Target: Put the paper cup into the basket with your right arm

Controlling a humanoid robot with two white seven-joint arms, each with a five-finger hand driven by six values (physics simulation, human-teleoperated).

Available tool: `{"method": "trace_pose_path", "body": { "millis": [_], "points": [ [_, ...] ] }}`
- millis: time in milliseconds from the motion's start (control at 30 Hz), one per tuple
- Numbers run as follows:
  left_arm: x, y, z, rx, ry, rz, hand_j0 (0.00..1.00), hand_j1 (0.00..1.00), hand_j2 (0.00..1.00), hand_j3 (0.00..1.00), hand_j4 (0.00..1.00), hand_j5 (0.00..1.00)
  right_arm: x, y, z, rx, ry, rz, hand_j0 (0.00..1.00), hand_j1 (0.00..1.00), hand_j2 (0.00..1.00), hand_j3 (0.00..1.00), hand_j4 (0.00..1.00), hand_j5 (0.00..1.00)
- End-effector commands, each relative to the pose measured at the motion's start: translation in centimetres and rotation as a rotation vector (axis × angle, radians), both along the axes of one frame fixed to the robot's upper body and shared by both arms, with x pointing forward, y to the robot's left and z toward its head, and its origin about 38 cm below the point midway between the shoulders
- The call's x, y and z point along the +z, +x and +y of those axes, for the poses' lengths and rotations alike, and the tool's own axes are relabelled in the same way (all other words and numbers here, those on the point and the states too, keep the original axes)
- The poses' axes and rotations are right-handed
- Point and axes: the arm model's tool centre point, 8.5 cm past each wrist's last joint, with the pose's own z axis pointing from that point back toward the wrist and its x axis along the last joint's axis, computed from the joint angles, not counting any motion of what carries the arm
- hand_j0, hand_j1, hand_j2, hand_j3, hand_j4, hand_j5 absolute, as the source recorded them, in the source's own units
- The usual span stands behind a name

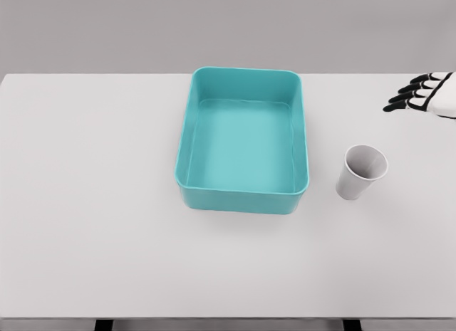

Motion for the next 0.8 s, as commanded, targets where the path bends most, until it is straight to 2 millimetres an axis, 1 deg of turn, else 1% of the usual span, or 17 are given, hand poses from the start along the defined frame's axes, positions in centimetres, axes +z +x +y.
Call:
{"method": "trace_pose_path", "body": {
  "millis": [0, 67, 100, 133, 167, 267, 367, 433, 533, 567, 600, 633, 700, 733, 767],
  "points": [
    [0.0, 0.0, 0.0, 0.000, 0.000, 0.001, 1.00, 1.00, 1.00, 1.00, 1.00, 1.00, -0.7, 0.8, 1.2, -0.009, 0.056, 0.007, 1.00, 1.00, 1.00, 1.00, 1.00, 1.00],
    [0.0, 0.0, 0.0, 0.000, 0.000, 0.001, 1.00, 1.00, 1.00, 1.00, 1.00, 1.00, -1.3, 1.3, 2.3, 0.015, 0.082, 0.009, 1.00, 1.00, 1.00, 1.00, 1.00, 1.00],
    [0.0, 0.0, 0.0, 0.000, 0.000, 0.001, 1.00, 1.00, 1.00, 1.00, 1.00, 1.00, -1.8, 1.9, 2.3, 0.007, 0.097, 0.012, 1.00, 1.00, 1.00, 1.00, 1.00, 1.00],
    [0.0, 0.0, 0.0, 0.000, 0.000, 0.001, 1.00, 1.00, 1.00, 1.00, 1.00, 1.00, -2.6, 2.4, 1.9, -0.012, 0.090, 0.022, 1.00, 1.00, 1.00, 1.00, 1.00, 1.00],
    [0.0, 0.0, 0.0, 0.000, 0.000, -0.001, 1.00, 1.00, 1.00, 1.00, 1.00, 1.00, -3.0, 2.6, 2.1, -0.012, 0.095, 0.026, 1.00, 1.00, 1.00, 1.00, 1.00, 1.00],
    [0.0, 0.0, 0.0, 0.000, 0.000, 0.001, 1.00, 1.00, 1.00, 1.00, 1.00, 1.00, -3.4, 2.9, 2.9, 0.004, 0.109, 0.026, 1.00, 1.00, 1.00, 1.00, 1.00, 1.00],
    [0.0, 0.0, 0.0, 0.000, 0.000, 0.001, 1.00, 1.00, 1.00, 1.00, 1.00, 1.00, -4.2, 3.4, 4.1, 0.025, 0.093, 0.012, 1.00, 1.00, 1.00, 1.00, 1.00, 1.00],
    [0.0, 0.0, 0.0, 0.000, 0.000, 0.001, 1.00, 1.00, 1.00, 1.00, 1.00, 1.00, -4.0, 3.2, 4.2, 0.039, 0.086, 0.006, 1.00, 1.00, 1.00, 1.00, 1.00, 1.00],
    [0.0, 0.0, 0.0, 0.000, 0.000, 0.001, 1.00, 1.00, 1.00, 1.00, 1.00, 1.00, -4.2, 3.0, 4.3, 0.047, 0.080, 0.014, 1.00, 1.00, 1.00, 1.00, 1.00, 1.00],
    [0.0, 0.0, 0.0, 0.000, 0.000, 0.001, 1.00, 1.00, 1.00, 1.00, 1.00, 1.00, -4.5, 2.8, 4.6, 0.058, 0.074, 0.019, 1.00, 1.00, 1.00, 1.00, 1.00, 1.00],
    [0.0, 0.0, 0.0, 0.000, 0.000, -0.001, 1.00, 1.00, 1.00, 1.00, 1.00, 1.00, -4.8, 2.3, 5.4, 0.084, 0.069, 0.029, 1.00, 1.00, 1.00, 1.00, 1.00, 1.00],
    [0.0, 0.0, 0.0, 0.000, 0.000, 0.001, 1.00, 1.00, 1.00, 1.00, 1.00, 1.00, -4.7, 2.2, 5.6, 0.091, 0.067, 0.026, 1.00, 1.00, 1.00, 1.00, 1.00, 1.00],
    [0.0, 0.0, 0.0, 0.000, 0.000, -0.001, 1.00, 1.00, 1.00, 1.00, 1.00, 1.00, -4.7, 1.9, 4.6, 0.071, 0.046, 0.033, 1.00, 1.00, 1.00, 1.00, 1.00, 1.00],
    [0.0, 0.0, 0.0, 0.000, 0.000, -0.001, 1.00, 1.00, 1.00, 1.00, 1.00, 1.00, -4.6, 1.9, 4.4, 0.069, 0.043, 0.034, 1.00, 1.00, 1.00, 1.00, 1.00, 1.00],
    [0.0, 0.0, 0.0, 0.000, 0.000, 0.001, 1.00, 1.00, 1.00, 1.00, 1.00, 1.00, -5.0, 1.7, 4.3, 0.068, 0.039, 0.044, 1.00, 1.00, 1.00, 1.00, 1.00, 1.00]
  ]
}}
